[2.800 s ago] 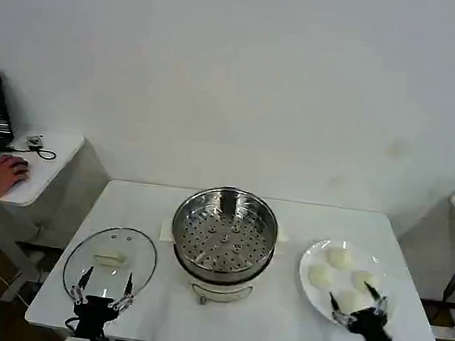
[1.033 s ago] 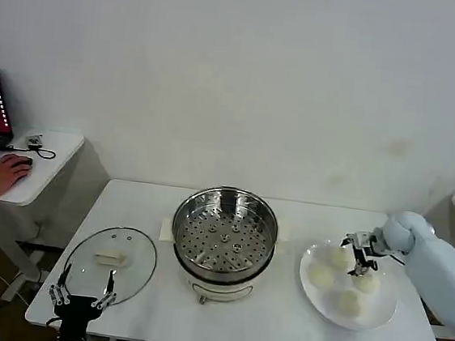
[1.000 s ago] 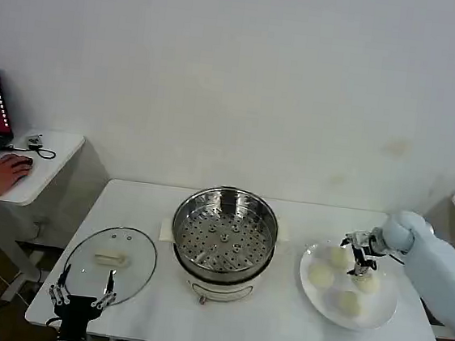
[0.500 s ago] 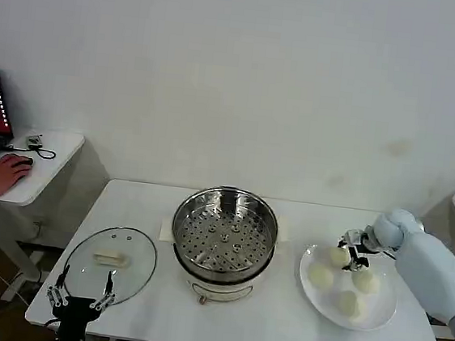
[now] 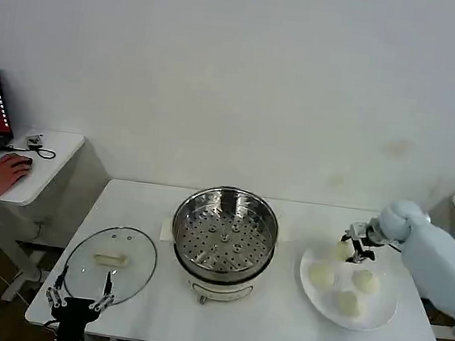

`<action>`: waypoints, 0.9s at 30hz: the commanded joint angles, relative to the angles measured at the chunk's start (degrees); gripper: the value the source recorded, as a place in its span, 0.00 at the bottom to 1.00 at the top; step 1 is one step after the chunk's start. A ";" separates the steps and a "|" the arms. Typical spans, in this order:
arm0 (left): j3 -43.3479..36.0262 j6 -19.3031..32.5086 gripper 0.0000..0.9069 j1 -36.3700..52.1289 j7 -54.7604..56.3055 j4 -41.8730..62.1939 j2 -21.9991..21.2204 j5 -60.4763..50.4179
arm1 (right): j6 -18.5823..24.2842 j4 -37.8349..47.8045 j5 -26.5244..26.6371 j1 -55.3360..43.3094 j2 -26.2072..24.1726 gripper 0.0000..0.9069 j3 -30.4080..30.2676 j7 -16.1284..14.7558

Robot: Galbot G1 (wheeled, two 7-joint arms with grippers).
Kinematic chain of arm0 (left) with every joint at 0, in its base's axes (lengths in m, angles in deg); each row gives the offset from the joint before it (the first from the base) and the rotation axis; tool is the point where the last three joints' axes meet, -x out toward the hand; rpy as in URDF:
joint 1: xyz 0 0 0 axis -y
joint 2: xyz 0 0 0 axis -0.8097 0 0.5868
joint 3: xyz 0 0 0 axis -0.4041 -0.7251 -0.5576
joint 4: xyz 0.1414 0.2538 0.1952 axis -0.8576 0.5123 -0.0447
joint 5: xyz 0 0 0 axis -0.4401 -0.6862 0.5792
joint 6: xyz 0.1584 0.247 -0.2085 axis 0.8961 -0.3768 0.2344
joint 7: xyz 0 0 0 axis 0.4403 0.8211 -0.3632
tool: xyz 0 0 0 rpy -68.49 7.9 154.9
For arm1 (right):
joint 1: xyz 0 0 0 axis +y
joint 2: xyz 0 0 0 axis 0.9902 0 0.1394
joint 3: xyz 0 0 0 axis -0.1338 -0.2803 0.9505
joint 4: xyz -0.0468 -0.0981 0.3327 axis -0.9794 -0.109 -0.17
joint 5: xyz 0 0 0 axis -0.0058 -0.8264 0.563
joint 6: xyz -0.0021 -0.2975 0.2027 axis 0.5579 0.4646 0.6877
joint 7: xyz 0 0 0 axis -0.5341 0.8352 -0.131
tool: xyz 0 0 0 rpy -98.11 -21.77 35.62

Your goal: Take steamed baozi put them in steamer then cover it.

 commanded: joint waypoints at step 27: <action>2.77 -0.42 1.00 -0.36 0.59 -1.78 1.78 1.45 | 2.56 -8.10 23.89 -34.79 26.08 0.73 -30.68 0.38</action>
